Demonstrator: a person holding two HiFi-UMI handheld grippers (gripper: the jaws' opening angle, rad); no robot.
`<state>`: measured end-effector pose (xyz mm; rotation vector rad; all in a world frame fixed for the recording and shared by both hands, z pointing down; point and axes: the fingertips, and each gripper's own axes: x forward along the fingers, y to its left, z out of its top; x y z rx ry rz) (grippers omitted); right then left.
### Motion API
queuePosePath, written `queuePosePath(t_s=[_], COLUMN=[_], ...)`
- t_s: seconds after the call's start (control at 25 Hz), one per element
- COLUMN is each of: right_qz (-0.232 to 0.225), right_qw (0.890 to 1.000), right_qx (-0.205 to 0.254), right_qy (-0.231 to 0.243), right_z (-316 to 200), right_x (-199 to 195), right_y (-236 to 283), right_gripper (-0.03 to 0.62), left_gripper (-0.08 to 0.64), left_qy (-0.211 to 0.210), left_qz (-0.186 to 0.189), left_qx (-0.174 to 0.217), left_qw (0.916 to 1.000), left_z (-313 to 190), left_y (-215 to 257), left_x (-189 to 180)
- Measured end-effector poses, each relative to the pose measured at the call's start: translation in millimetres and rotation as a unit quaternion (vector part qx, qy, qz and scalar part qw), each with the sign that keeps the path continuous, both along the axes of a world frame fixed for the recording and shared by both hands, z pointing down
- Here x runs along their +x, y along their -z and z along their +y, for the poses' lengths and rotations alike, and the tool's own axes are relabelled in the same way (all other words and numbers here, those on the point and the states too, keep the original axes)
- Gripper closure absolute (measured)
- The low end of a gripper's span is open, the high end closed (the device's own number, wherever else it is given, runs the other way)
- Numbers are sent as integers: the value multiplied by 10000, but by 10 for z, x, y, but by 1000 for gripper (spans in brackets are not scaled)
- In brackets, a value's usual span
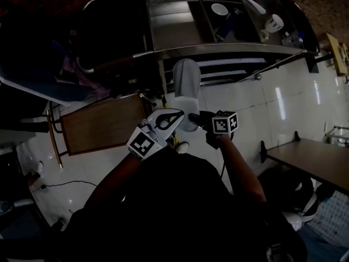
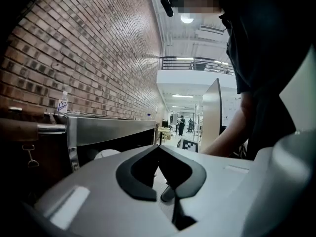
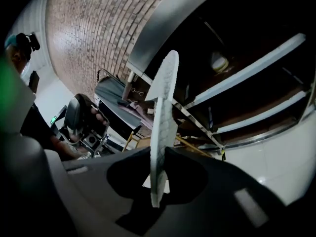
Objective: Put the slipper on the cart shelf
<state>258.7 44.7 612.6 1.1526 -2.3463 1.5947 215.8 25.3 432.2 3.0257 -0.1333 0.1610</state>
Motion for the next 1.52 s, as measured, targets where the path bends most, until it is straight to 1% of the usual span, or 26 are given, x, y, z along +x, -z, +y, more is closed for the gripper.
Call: queuePosePath(t_s=[0.12, 0.28, 0.4, 0.56, 0.68, 0.84, 1.0, 1.16, 1.28, 1.52], right_qz=[4, -98, -146, -76, -6, 22, 34, 121, 237, 266], right_qw=[9998, 9994, 9989, 9990, 9996, 10000, 10000, 9999, 9992, 9946], right_qx=[-218, -307, -375, -436, -289, -36, 30, 96, 275, 694], right_qy=[29, -134, -232, -100, -20, -76, -15, -1, -161, -722], right_z=[-206, -486, -717, -1003, -1190, -1466, -1665, -1848, -2012, -2376], right_x=[33, 106, 197, 292, 357, 445, 469, 495, 548, 690], right_y=[-131, -243, -351, -510, -562, -581, -647, -740, -768, -717], right_gripper=[526, 526, 525, 525, 525, 525, 525, 525, 525, 525], left_gripper=[558, 558, 558, 558, 558, 558, 558, 558, 558, 558], left_qy=[-30, -26, 58, 245, 397, 550, 704, 758, 811, 899], left_qz=[74, 72, 42, -21, -60, -83, -121, -145, -156, -221], left_qx=[1, -100, -150, -215, -251, -219, -205, -153, -161, -190], left_qw=[10000, 9999, 9999, 9995, 9989, 9982, 9972, 9969, 9965, 9955], left_z=[-190, -354, -456, -568, -624, -706, -803, -868, -880, -848], left_y=[-24, -93, -129, -185, -195, -240, -309, -364, -407, -490], left_x=[16, 43, 81, 155, 215, 294, 365, 441, 461, 423])
